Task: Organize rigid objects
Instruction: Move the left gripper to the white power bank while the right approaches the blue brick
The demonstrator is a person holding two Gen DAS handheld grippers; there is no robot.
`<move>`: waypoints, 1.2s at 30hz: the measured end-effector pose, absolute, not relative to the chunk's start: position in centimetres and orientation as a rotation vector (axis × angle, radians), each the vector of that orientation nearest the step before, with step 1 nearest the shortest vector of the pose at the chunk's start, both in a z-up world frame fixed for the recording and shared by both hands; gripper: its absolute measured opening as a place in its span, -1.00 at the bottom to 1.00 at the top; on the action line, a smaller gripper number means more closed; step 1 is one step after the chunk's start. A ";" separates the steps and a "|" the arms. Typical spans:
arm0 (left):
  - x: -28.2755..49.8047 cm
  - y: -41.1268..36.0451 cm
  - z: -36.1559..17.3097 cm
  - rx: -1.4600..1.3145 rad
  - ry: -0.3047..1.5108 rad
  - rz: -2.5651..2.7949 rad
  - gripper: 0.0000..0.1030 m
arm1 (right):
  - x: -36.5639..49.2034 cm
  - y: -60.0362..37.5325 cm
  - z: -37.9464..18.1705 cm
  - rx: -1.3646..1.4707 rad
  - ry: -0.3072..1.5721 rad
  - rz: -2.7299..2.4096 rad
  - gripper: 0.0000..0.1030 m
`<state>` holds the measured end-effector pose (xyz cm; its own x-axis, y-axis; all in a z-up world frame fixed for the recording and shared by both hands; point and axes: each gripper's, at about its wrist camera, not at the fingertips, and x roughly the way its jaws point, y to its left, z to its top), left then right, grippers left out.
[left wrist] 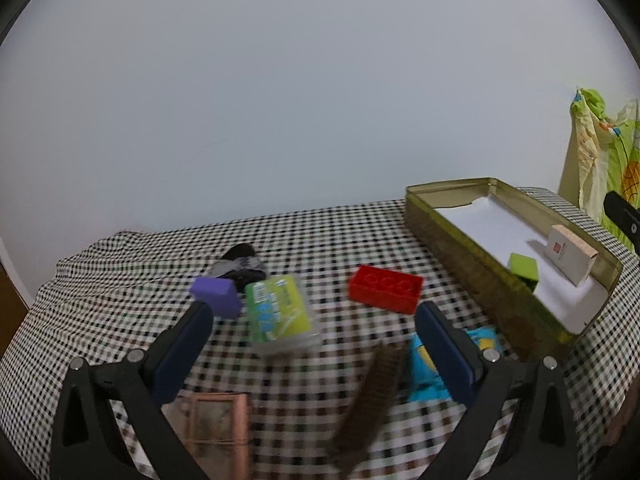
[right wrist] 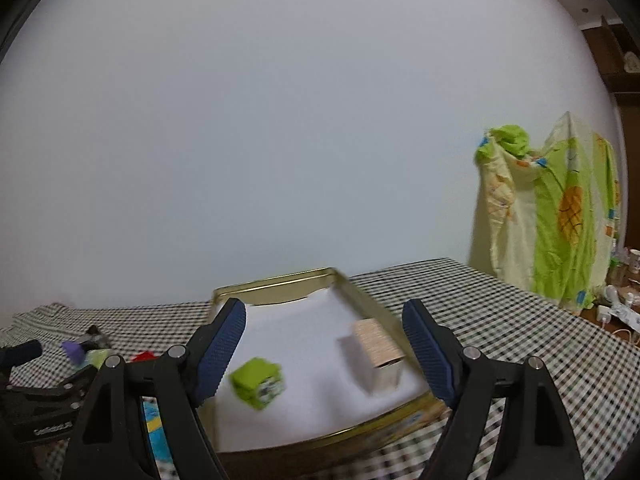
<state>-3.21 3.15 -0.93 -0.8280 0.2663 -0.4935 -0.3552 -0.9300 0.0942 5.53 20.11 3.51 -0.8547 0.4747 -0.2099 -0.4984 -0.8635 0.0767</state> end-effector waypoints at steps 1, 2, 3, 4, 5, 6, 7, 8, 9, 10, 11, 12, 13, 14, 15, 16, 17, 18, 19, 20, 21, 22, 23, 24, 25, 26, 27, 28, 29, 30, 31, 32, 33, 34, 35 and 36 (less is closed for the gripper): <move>-3.4 2.5 -1.0 -0.706 0.255 2.714 0.99 | 5.3 19.6 3.4 -0.260 0.172 2.624 0.60; -3.7 1.9 -1.0 -0.718 0.251 2.715 0.98 | 5.0 19.1 3.3 -0.273 0.172 2.640 0.60; -4.0 1.6 -1.0 -0.725 0.246 2.717 0.98 | 4.8 18.7 3.2 -0.281 0.172 2.650 0.60; -4.1 0.8 -1.1 -0.736 0.236 2.723 0.99 | 4.5 18.1 3.1 -0.294 0.169 2.664 0.60; -4.4 0.2 -1.1 -0.747 0.228 2.727 0.98 | 4.3 17.6 3.0 -0.302 0.166 2.674 0.60; -4.5 -0.4 -1.1 -0.756 0.220 2.729 0.99 | 4.0 17.0 2.9 -0.313 0.162 2.687 0.60; -4.8 -1.2 -1.2 -0.773 0.206 2.730 0.99 | 3.7 16.5 2.8 -0.328 0.159 2.700 0.60; -4.9 -1.9 -1.2 -0.786 0.195 2.731 0.99 | 3.3 16.2 2.7 -0.342 0.156 2.709 0.60; -5.0 -2.5 -1.2 -0.799 0.183 2.730 0.99 | 2.9 15.6 2.5 -0.367 0.151 2.725 0.60; -5.2 -3.2 -1.3 -0.814 0.169 2.729 0.99 | 2.7 15.2 2.5 -0.382 0.146 2.736 0.60; -5.3 -4.0 -1.4 -0.827 0.158 2.728 0.99 | 2.6 14.9 2.4 -0.395 0.141 2.746 0.60; -5.4 -4.6 -1.4 -0.839 0.152 2.728 0.98 | 2.3 14.2 2.3 -0.417 0.136 2.764 0.60; -5.4 -5.4 -1.5 -0.857 0.144 2.725 0.98 | 2.1 14.2 2.3 -0.430 0.135 2.774 0.60; -5.4 -5.9 -1.6 -0.870 0.140 2.719 0.98 | 1.9 13.7 2.2 -0.453 0.131 2.789 0.60; -5.4 -6.5 -1.8 -0.889 0.139 2.709 0.98 | 1.6 13.5 2.1 -0.472 0.127 2.799 0.60; -5.5 -7.0 -2.0 -0.911 0.142 2.700 0.98 | 1.4 13.3 2.0 -0.486 0.123 2.808 0.60; -5.6 -7.5 -2.2 -0.934 0.144 2.698 0.98 | 1.2 13.1 1.9 -0.498 0.120 2.818 0.60; -5.6 -8.0 -2.4 -0.958 0.143 2.695 0.98 | 1.0 12.7 1.9 -0.515 0.114 2.836 0.60; -5.5 -8.4 -2.5 -0.980 0.141 2.684 0.98 | 0.9 12.5 1.8 -0.524 0.109 2.847 0.60; -5.5 -8.7 -2.7 -0.997 0.140 2.674 0.98 | 0.8 12.2 1.7 -0.535 0.102 2.860 0.60; -5.5 -8.9 -2.8 -1.015 0.138 2.664 0.98 | 0.7 12.0 1.7 -0.545 0.097 2.870 0.60; -5.6 -9.2 -3.1 -1.037 0.134 2.651 0.98 | 0.6 12.0 1.7 -0.556 0.093 2.877 0.60; -5.6 -9.3 -3.2 -1.050 0.131 2.642 0.98 | 0.5 11.7 1.6 -0.569 0.088 2.885 0.60; -5.6 -9.3 -3.4 -1.065 0.132 2.628 0.98 | 0.5 11.5 1.5 -0.588 0.087 2.890 0.60; -5.6 -9.4 -3.5 -1.079 0.138 2.618 0.98 | 0.4 11.5 1.3 -0.610 0.090 2.891 0.60; -5.6 -9.3 -3.6 -1.088 0.147 2.616 0.98 | 0.1 11.6 1.2 -0.635 0.094 2.883 0.60; -5.7 -9.4 -3.7 -1.098 0.159 2.623 0.98 | 0.0 11.6 1.1 -0.646 0.097 2.877 0.60; -5.7 -9.5 -3.8 -1.115 0.178 2.642 0.98 | -0.1 11.7 1.0 -0.664 0.107 2.870 0.60; -5.8 -9.6 -3.9 -1.129 0.190 2.650 0.97 | -0.3 11.8 0.9 -0.679 0.120 2.866 0.60; -5.9 -9.7 -4.2 -1.148 0.203 2.658 0.95 | -0.1 11.8 0.8 -0.687 0.131 2.864 0.60; -6.0 -9.9 -4.3 -1.157 0.195 2.654 0.91 | -0.1 11.9 0.7 -0.690 0.141 2.863 0.60; -6.0 -10.1 -4.3 -1.162 0.193 2.650 0.87 | -0.1 12.0 0.7 -0.692 0.149 2.862 0.60; -6.1 -10.1 -4.5 -1.174 0.206 2.646 0.74 | -0.1 12.1 0.7 -0.696 0.156 2.860 0.60; -6.2 -10.1 -4.7 -1.194 0.227 2.639 0.57 | -0.1 12.1 0.6 -0.702 0.160 2.860 0.60; -6.4 -10.2 -5.0 -1.223 0.236 2.621 0.48 | -0.2 12.1 0.5 -0.714 0.165 2.861 0.60; -6.6 -10.4 -5.1 -1.242 0.230 2.604 0.36 | -0.3 12.1 0.4 -0.721 0.167 2.861 0.60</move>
